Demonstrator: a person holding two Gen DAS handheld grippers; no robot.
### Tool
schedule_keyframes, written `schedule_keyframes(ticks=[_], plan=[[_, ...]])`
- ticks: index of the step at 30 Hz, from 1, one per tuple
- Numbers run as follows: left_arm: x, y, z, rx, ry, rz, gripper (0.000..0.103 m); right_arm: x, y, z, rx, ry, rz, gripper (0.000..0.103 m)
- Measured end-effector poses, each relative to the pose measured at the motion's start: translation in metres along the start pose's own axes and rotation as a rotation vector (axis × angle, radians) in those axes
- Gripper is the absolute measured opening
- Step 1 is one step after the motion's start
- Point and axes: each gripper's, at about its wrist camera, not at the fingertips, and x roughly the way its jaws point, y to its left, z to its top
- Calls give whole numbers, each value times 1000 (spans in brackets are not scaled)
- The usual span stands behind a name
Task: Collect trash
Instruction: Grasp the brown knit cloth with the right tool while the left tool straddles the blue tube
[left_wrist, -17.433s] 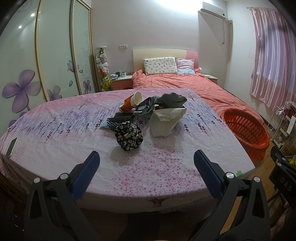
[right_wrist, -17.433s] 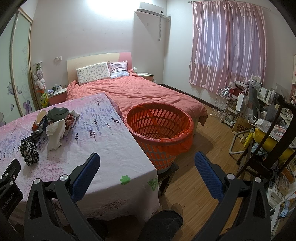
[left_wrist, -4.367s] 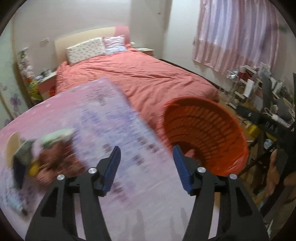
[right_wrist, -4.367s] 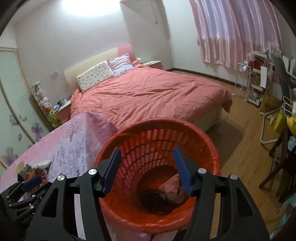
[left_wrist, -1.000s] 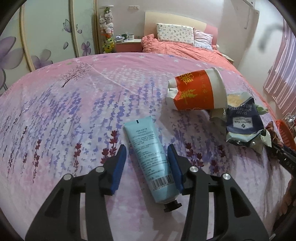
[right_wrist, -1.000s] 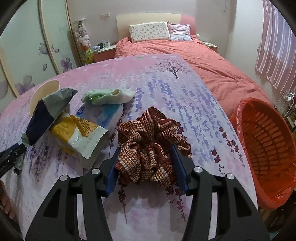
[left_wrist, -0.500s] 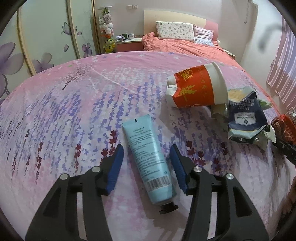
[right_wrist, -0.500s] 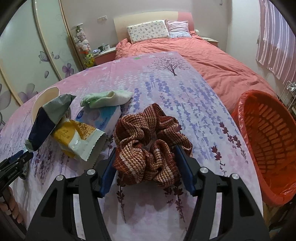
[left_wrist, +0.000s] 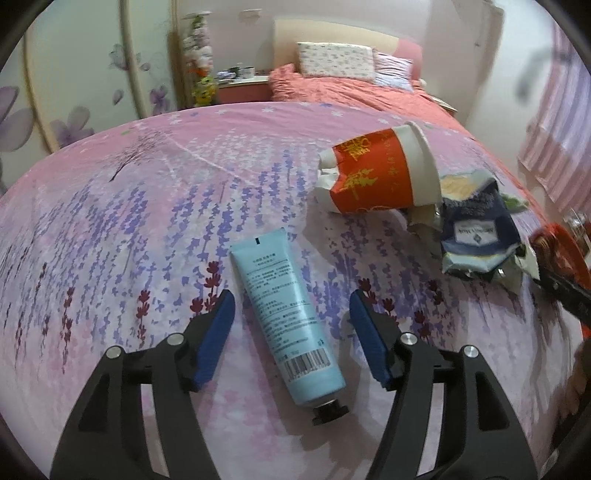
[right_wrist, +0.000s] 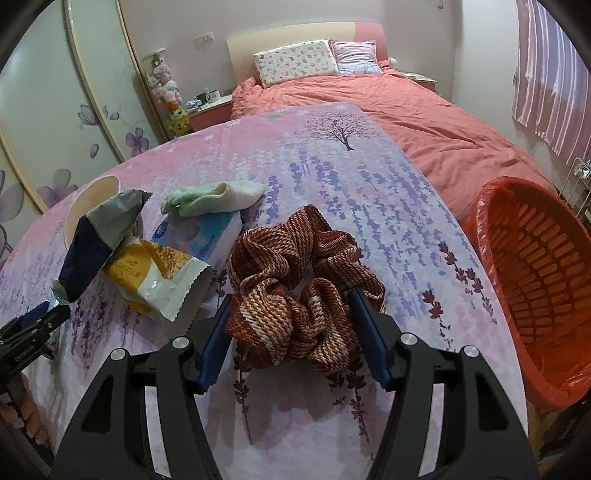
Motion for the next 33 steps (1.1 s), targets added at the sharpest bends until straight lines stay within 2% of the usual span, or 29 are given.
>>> schedule_keyframes(ticks=[3,12,19,25,29,33], plan=[[-2,4,-2,59,1,2,55,1,4,1,-18,7,-10,67],[-2,19,1,118,4,18,53,0,7,2,-16,7,-5,67],[-4,33,3,74,24,-2,49,-7,-10,1,58,-32,55,66],[-9,31,-8,52,1,-7,48,-4,2,3,18,-26,12,65],[-11,30,-12,34,-6,-11,48,-4,-5,3,43,-25,20,64],[-10,25,-9,31,-8,-4,37,-4,-6,1,55,-20,17,64]])
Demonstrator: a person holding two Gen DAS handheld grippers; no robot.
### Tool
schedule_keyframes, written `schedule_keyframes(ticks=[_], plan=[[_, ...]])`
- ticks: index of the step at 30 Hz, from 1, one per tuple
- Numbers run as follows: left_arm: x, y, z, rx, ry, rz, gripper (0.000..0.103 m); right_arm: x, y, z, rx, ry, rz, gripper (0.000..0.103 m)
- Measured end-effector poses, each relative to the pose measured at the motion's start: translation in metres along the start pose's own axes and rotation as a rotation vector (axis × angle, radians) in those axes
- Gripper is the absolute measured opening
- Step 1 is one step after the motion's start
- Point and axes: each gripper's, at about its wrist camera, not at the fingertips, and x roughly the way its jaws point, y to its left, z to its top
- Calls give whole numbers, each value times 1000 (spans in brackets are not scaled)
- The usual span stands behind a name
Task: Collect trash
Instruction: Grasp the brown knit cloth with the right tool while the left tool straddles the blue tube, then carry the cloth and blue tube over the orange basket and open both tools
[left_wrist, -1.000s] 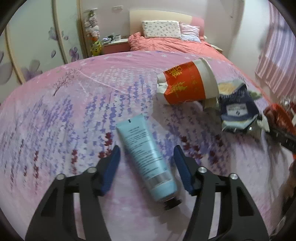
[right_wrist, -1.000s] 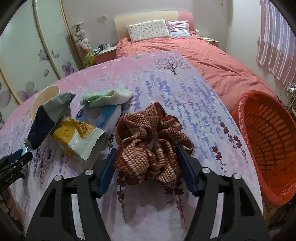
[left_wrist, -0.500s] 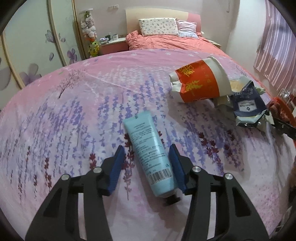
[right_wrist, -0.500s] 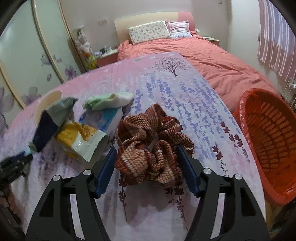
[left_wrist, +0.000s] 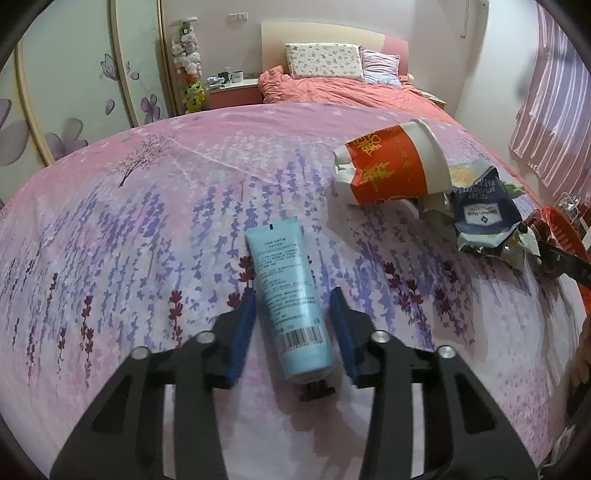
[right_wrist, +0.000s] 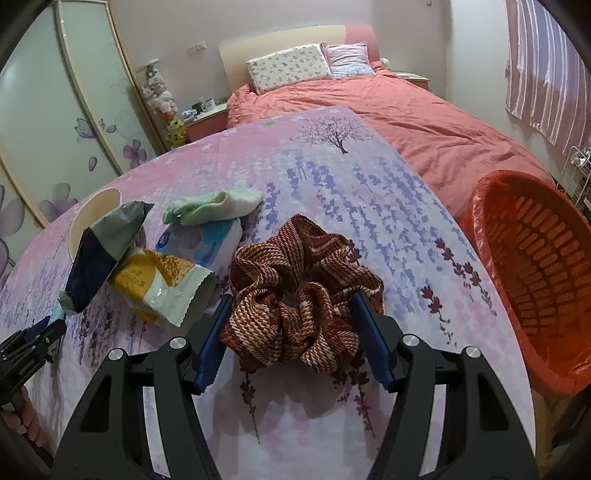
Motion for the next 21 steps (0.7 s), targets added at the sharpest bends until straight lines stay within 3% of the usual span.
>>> schedule_keyframes(ticks=[5,7,9,10,15,21], plan=[[2,-2,4,-10,-1,-9,38,-2,-10,-1,80,-3,50,67],[3,-4,6,-7,0,-5,37,-1,-8,-2,67,-7,33,67],[5,-5,8,-5,-1,0,30,0,0,-3,28,-6,-23,59],[5,-5,9,-4,-2,-4,30,0,1,-2,24,-6,-38,47],[5,-4,11,-3,-4,-7,30,-6,-5,-3,34,-35,-22,21],[-5,-5,9,-4,-19,1,30,-25,-4,1,16,-83,-13,17]])
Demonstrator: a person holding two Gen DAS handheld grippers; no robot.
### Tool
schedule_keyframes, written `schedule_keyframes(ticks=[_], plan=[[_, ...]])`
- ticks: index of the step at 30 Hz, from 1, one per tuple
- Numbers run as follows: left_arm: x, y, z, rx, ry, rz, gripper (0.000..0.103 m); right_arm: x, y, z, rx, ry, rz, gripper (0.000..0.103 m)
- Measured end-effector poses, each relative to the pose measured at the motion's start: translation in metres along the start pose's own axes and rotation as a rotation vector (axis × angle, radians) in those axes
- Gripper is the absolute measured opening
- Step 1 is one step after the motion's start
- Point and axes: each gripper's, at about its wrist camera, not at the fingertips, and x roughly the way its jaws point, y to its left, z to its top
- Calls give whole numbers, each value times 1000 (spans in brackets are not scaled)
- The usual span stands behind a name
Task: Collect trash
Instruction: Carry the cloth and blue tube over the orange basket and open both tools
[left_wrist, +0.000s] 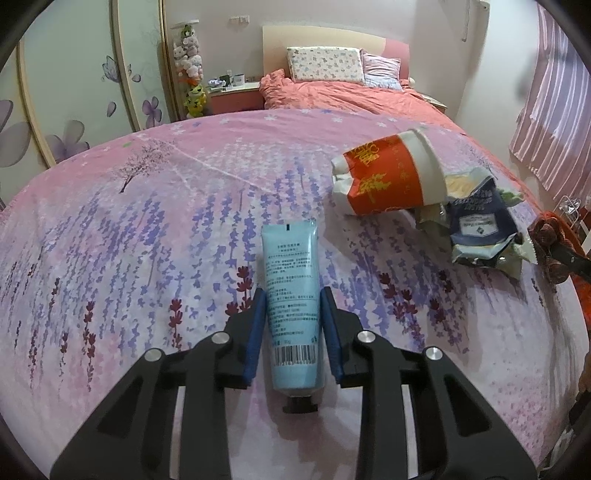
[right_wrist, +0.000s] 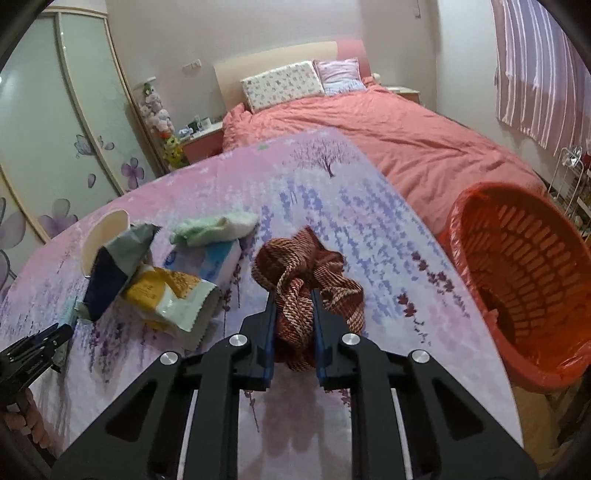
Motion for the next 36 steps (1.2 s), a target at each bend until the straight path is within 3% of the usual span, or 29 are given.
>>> schedule_keyframes(ticks=[15,18,21,26,30,34,36], plan=[[-59,-33,15,66,-100,-10,29,-56,4,18,-19,-138,41,16],[-42,-34,20,46,-50,-30,29,-53,3,13,-16,-127,35,16],[-32,-38,26,46,-71,-14,29,-43,3,9,-13,-107,27,16],[-2,-44,46,31,-30,22,29,-29,9,8,-24,-90,9,16],[20,-34,49,11,5,58,22,-17,9,7,-22,-73,3,16],[24,-21,40,7,12,53,29,-8,8,2,-28,-47,-3,16],[23,-18,34,13,13,59,38,-5,7,0,-20,-37,0,16]])
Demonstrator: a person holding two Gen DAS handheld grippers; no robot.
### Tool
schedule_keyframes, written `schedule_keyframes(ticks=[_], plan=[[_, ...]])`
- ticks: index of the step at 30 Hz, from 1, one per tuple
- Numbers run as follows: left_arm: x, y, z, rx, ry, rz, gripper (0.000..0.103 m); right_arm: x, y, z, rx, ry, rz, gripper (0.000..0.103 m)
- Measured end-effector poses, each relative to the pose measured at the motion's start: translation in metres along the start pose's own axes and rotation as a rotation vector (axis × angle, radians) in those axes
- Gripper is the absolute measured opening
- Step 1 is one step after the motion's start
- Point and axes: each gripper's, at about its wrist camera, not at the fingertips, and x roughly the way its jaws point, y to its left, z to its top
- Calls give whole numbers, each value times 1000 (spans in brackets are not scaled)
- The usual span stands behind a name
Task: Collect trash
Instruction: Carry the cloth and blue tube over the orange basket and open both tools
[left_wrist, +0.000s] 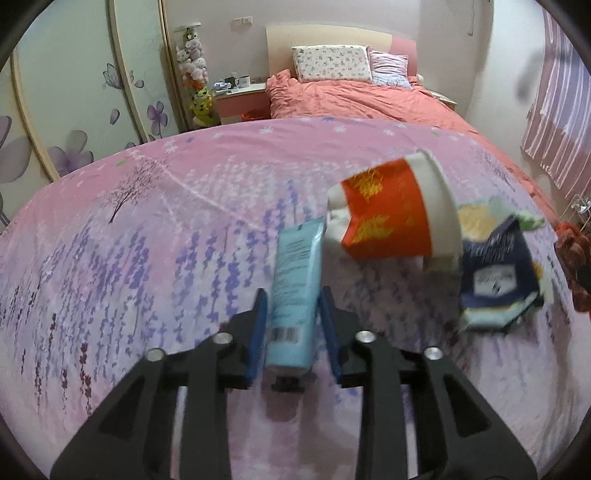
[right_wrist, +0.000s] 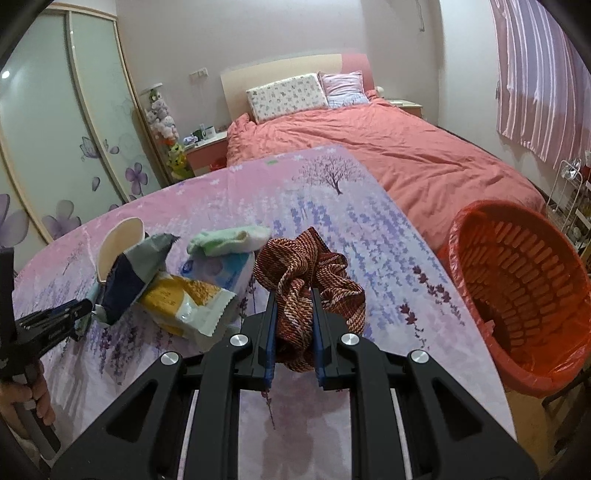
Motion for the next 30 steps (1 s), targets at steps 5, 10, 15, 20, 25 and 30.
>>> schedule_keyframes(ticks=[5,10,15,20,25,30], plan=[[1,8,-15,-7,7,5,51,0,2,-4,-4,9,4,16],[1,8,-17,-19,15,-4,46,-2,3,-4,-1,10,4,16],[-9,-2,-30,24,3,-7,26,-4,-1,-4,8,9,5,16],[-17,8,-31,-26,-27,-3,26,-13,-3,-1,14,-5,14,16],[-46,12,-20,-28,-89,17,26,-27,-4,6,9,-37,21,16],[-84,0,-9,-6,-153,27,26,-41,-5,12,7,-70,31,16]])
